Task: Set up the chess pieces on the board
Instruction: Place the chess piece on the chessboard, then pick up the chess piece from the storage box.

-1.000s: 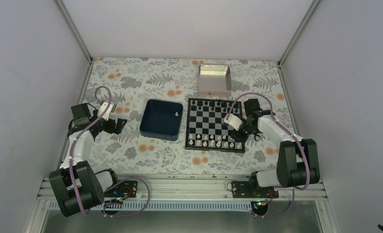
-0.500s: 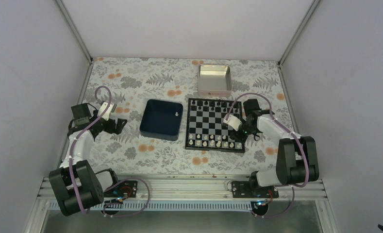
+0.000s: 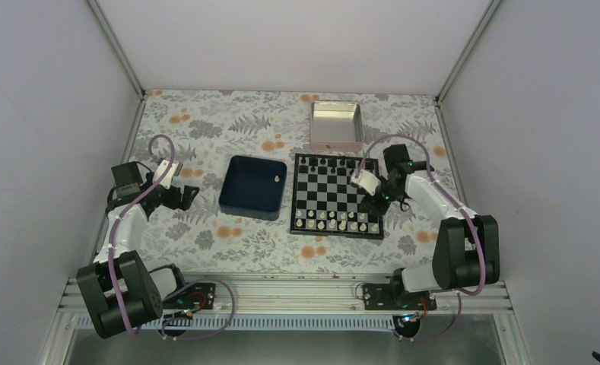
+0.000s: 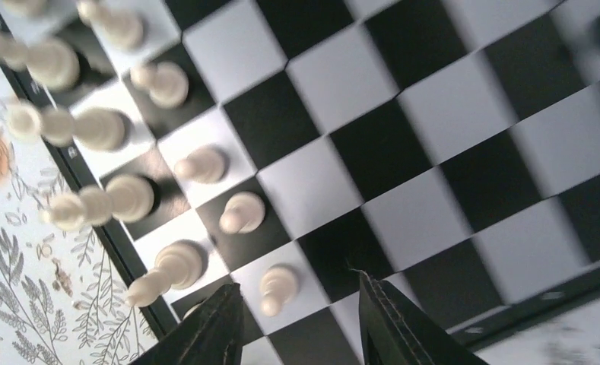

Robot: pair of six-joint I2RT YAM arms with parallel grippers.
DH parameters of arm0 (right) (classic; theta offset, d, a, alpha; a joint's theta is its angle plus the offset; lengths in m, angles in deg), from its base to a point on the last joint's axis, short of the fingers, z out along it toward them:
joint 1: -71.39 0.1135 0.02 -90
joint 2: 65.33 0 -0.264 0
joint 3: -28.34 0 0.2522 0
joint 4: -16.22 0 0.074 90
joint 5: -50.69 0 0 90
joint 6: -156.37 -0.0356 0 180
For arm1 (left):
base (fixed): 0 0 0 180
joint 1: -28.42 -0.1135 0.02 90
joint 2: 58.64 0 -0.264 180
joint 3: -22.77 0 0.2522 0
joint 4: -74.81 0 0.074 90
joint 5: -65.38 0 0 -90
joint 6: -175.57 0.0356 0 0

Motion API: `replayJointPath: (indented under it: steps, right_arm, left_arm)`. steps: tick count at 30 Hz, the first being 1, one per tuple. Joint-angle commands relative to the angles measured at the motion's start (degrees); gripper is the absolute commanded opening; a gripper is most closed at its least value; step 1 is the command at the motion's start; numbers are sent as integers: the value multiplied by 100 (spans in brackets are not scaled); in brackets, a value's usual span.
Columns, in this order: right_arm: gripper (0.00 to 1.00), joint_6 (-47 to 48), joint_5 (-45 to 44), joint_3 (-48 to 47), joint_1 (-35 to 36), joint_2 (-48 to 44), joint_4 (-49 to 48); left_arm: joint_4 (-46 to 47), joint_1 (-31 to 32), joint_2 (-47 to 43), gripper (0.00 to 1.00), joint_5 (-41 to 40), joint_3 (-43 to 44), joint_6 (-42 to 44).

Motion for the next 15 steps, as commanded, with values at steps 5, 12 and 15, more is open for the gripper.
replayJointPath:
  steps: [5, 12, 15]
  right_arm:
    - [43, -287, 371, -1661, 334, -45, 755]
    - [46, -1156, -141, -3112, 2223, 708, 821]
    - [50, -1348, -317, -3864, 2951, 1181, 790]
  left_arm:
    - [105, -35, -46, 100, 123, 23, 75]
    - [120, -38, -197, 100, 183, -23, 95]
    - [122, -42, -246, 100, 205, -40, 107]
